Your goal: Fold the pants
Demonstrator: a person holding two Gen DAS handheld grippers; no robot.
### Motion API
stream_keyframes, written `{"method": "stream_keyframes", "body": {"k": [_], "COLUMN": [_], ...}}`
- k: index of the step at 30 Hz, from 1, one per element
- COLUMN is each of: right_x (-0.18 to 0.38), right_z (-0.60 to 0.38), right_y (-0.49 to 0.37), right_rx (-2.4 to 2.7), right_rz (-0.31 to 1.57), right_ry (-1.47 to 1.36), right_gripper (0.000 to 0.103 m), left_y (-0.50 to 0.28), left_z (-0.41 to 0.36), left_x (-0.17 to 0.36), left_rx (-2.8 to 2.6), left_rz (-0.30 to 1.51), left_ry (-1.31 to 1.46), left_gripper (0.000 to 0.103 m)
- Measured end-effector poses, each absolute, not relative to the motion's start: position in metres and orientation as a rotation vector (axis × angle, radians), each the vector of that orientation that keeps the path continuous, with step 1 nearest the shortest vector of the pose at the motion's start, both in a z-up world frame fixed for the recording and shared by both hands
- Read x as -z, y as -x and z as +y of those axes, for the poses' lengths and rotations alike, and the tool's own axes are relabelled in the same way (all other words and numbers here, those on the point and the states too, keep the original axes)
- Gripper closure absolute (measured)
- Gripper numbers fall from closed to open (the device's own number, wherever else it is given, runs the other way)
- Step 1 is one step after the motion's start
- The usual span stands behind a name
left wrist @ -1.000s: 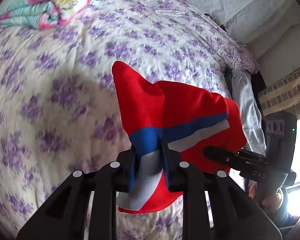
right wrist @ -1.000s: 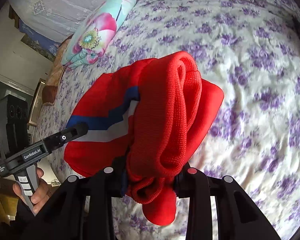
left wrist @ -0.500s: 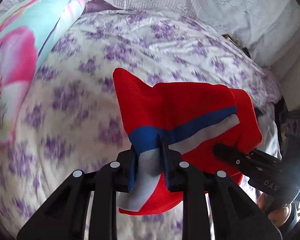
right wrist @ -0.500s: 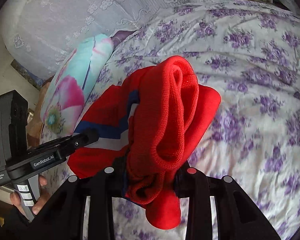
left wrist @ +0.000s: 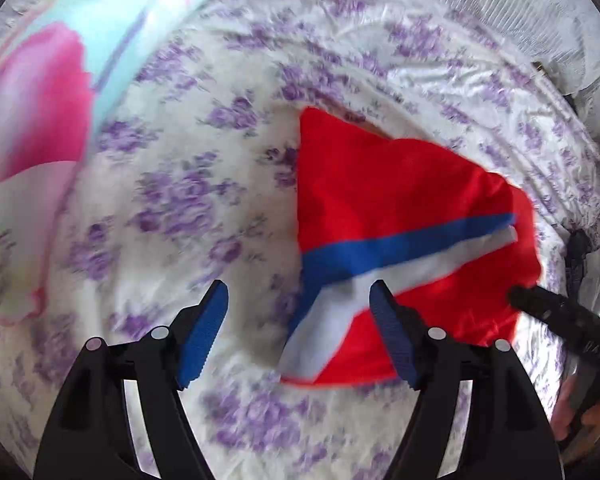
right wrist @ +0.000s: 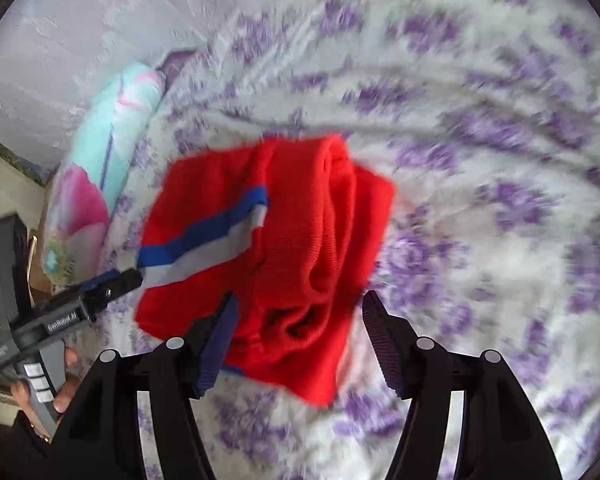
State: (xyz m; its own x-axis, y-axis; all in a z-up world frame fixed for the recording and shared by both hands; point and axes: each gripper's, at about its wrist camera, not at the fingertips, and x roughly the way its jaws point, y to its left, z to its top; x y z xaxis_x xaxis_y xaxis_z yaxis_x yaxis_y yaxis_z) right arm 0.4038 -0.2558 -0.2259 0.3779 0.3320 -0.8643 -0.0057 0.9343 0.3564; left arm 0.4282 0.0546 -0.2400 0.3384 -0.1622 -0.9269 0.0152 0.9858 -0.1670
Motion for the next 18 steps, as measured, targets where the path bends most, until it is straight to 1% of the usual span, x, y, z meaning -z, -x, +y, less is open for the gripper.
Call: {"method": "stream_keyframes", "body": {"k": [1, 2, 3, 4, 6, 11, 16, 18], "right_x": [0.212, 0.194, 0.178, 0.163, 0.143, 0.106, 0.083, 0.075], "right_z": [-0.259, -0.259, -0.258, -0.254, -0.25, -0.23, -0.223, -0.222], "right_y": [-0.394, -0.38, -0.365, -0.348, -0.319, -0.242, -0.163, -0.138], "right_rx": [-0.185, -0.144, -0.125, -0.124, -0.113, -0.027, -0.006, 0.01], "right_rz": [1.142, 1.109, 1.081, 1.059, 1.052, 1.052, 1.026, 1.015], "right_ry": [-0.298, -0.263, -0.231, -0.208, -0.18, -0.109, -0.125, -0.122], "right_gripper": [0.025, 0.017, 0.013, 0.012, 0.006, 0.004, 0.004, 0.004], "left_y": [-0.415, -0.399, -0.381, -0.36, -0.327, -0.238, -0.154, -0.13], "left_z": [0.055, 0.054, 0.052, 0.048, 0.042, 0.018, 0.004, 0.002], "left_x": [0.226, 0.21, 0.194, 0.175, 0.145, 0.083, 0.048, 0.042], "left_rx": [0.105, 0.09, 0.08, 0.07, 0.071, 0.027, 0.043, 0.045], "left_rz": [1.192, 1.155, 1.119, 1.079, 1.033, 0.966, 0.934, 0.924], "left_ry": [0.127, 0.106, 0.086, 0.066, 0.051, 0.0, 0.0, 0.001], "left_gripper": [0.021, 0.016, 0.009, 0.006, 0.005, 0.005, 0.005, 0.005]}}
